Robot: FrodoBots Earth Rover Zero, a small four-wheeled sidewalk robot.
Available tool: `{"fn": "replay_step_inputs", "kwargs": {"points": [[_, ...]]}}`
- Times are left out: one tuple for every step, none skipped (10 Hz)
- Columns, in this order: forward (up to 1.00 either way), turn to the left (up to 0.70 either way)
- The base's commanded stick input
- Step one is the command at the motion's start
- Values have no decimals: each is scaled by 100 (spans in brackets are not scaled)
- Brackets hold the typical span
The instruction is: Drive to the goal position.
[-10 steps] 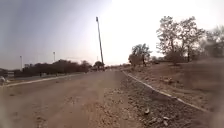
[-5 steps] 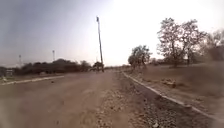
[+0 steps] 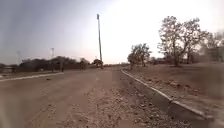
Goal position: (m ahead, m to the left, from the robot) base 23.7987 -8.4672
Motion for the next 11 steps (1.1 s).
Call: {"fn": "replay_step_inputs", "kwargs": {"points": [[70, 0], [70, 0], [70, 0], [70, 0], [70, 0], [70, 0], [70, 0], [70, 0], [70, 0], [70, 0], [70, 0]]}}
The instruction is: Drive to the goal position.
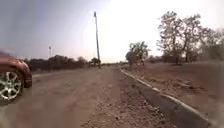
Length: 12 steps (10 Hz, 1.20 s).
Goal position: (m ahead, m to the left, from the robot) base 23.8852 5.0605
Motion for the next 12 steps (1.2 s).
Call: {"fn": "replay_step_inputs", "kwargs": {"points": [[70, 0], [70, 0], [70, 0], [70, 0], [70, 0], [70, 0], [70, 0], [70, 0], [70, 0], [70, 0], [70, 0], [70, 0]]}}
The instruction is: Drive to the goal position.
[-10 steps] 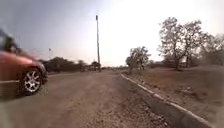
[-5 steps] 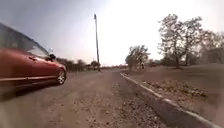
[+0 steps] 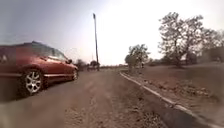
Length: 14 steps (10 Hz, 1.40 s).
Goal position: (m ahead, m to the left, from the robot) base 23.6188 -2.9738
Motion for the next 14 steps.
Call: {"fn": "replay_step_inputs", "kwargs": {"points": [[70, 0], [70, 0], [70, 0], [70, 0], [70, 0], [70, 0], [70, 0], [70, 0], [70, 0], [70, 0], [70, 0], [70, 0], [70, 0], [70, 0]]}}
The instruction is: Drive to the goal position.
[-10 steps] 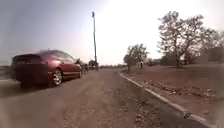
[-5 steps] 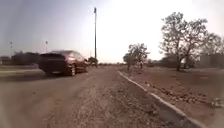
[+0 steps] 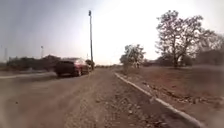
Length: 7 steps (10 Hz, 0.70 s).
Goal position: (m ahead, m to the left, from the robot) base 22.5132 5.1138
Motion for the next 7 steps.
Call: {"fn": "replay_step_inputs", "kwargs": {"points": [[70, 0], [70, 0], [70, 0], [70, 35], [70, 35], [70, 35], [70, 35]]}}
